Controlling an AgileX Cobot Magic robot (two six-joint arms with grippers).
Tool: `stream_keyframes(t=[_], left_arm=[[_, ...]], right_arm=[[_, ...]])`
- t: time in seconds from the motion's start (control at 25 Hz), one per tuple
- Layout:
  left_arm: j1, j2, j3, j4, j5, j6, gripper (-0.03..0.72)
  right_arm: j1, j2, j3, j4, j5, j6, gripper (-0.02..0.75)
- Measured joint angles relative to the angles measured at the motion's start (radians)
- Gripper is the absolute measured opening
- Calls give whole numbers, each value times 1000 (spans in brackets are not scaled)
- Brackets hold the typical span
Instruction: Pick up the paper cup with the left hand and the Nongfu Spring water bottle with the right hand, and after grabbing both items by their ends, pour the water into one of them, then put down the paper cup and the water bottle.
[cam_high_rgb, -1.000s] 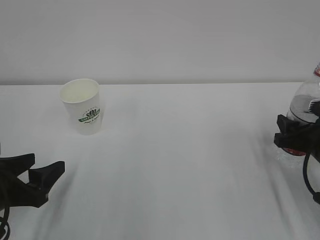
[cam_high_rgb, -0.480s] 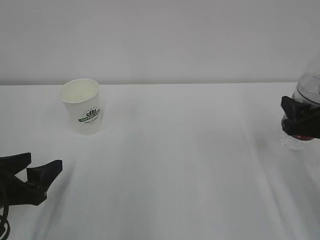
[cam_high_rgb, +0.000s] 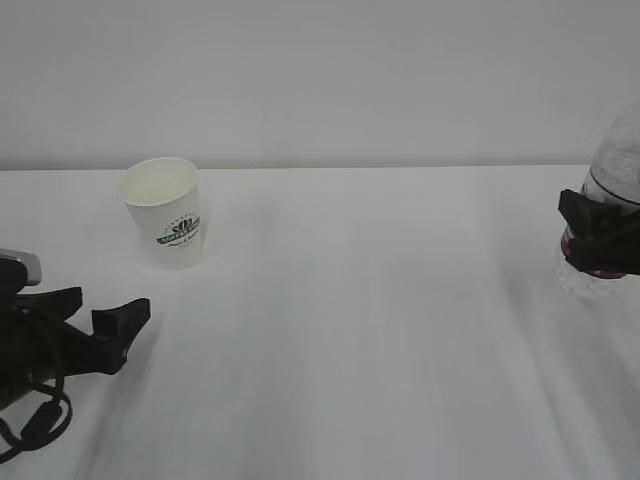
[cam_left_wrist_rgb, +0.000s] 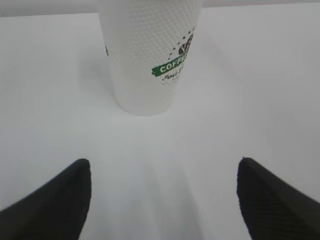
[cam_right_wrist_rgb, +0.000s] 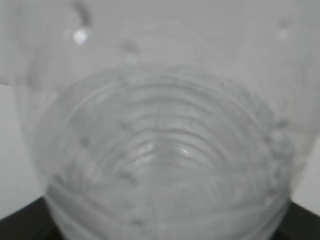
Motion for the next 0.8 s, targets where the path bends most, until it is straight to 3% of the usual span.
stream_keyframes(t=[0.8], left_arm=[[17, 150, -263, 11, 13, 2, 685]], right_arm=[[0, 0, 0, -16, 35, 8, 503]])
